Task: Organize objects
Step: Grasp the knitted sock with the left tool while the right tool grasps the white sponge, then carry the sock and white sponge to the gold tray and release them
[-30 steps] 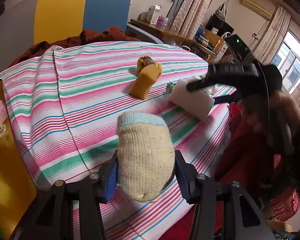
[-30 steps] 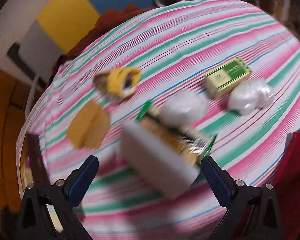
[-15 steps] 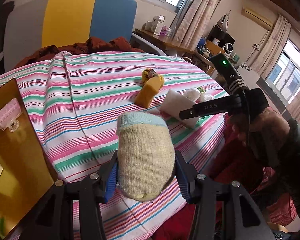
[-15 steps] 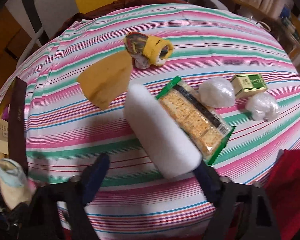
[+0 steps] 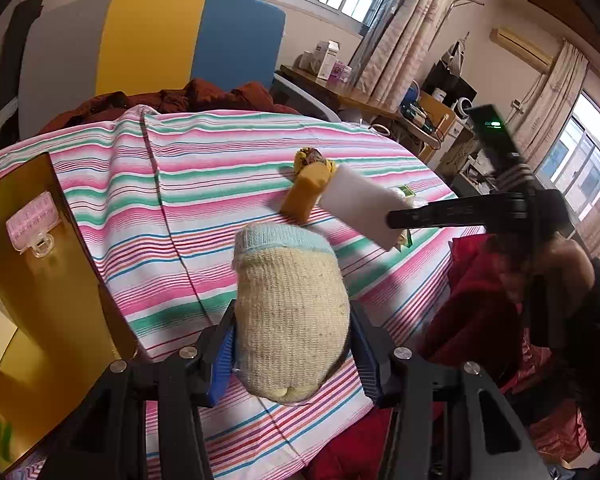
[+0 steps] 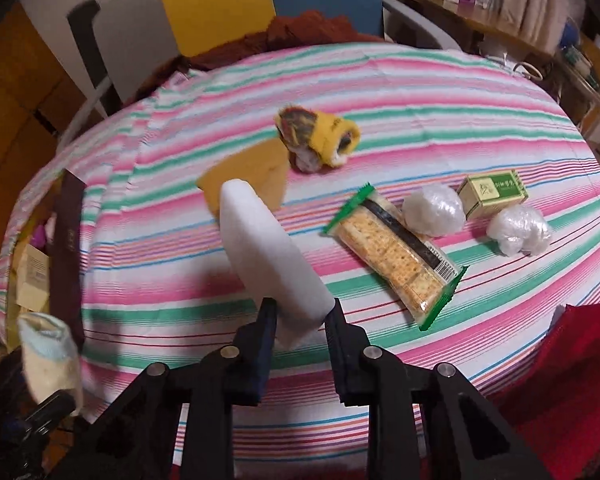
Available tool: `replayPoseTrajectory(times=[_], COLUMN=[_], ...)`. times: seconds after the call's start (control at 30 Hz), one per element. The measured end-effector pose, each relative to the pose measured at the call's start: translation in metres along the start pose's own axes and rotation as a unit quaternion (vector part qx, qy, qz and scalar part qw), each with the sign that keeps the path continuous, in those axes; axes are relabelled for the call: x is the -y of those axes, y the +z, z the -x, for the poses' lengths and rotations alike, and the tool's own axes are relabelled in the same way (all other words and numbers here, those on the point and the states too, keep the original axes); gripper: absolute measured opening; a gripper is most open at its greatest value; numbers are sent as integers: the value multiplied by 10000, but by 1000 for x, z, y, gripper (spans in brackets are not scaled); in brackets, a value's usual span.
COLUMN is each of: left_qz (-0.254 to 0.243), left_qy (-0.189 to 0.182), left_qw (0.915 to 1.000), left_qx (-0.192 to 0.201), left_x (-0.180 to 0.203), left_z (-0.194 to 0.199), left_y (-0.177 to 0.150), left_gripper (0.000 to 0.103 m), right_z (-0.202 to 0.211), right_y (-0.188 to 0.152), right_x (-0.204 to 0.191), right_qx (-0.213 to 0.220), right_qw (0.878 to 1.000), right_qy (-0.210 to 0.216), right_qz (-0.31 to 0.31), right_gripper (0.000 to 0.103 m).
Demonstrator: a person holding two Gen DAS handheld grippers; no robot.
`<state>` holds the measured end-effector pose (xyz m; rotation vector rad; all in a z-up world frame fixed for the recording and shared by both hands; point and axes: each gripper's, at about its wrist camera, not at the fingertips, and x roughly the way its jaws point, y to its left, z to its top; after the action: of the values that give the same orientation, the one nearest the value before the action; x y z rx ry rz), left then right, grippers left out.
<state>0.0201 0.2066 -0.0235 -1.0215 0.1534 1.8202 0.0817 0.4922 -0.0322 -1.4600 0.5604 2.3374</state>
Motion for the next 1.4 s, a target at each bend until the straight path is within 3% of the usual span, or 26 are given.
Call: replayPoseTrajectory(times=[0.13,0.33,0.57,0.77,0.87,1.07,1.13,1.23,1.4], left_qz=[57,260,757,1292,1591,1923,2060,2203,2308], left_qy=[23,206,800,1418,1869,2632,2687,2670,2661], left_qw=[9999,9989,9911,9748,9604,9377,9336,9310,9277], left_qx=[94,337,747,1139,1317,1202,1171,1160,1239], left_x=[-2,-12,-50,-100,-130,-179,-191,-199,-194], left_z=[7,27,68,114,136,149,149,146,146], left_y=[1,3,2,-6,-11,-22,-24,-26,-33], left_gripper=[51,51,51,51,52,54,60,65,65], right_z=[26,56,52,34,25,4,-3,-14,-21], right_y=[-4,-4,1,1,0,-6,-11,-17,-24], right_x=[2,-14,-92,-164,-189,-232,-245,-255,-262], right_qx=[320,671,530,311,187,-72,-214,-361,-406], right_qw=[9994,9951,9842,9718,9682,9639,9626,9614,9611], right_qy=[153,724,1572,2095,2233,2338,2379,2395,2296], right_qz=[-56,-23,622,1035,1113,1274,1280,1308,1480], right_gripper=[25,25,25,25,25,25,30,63,64])
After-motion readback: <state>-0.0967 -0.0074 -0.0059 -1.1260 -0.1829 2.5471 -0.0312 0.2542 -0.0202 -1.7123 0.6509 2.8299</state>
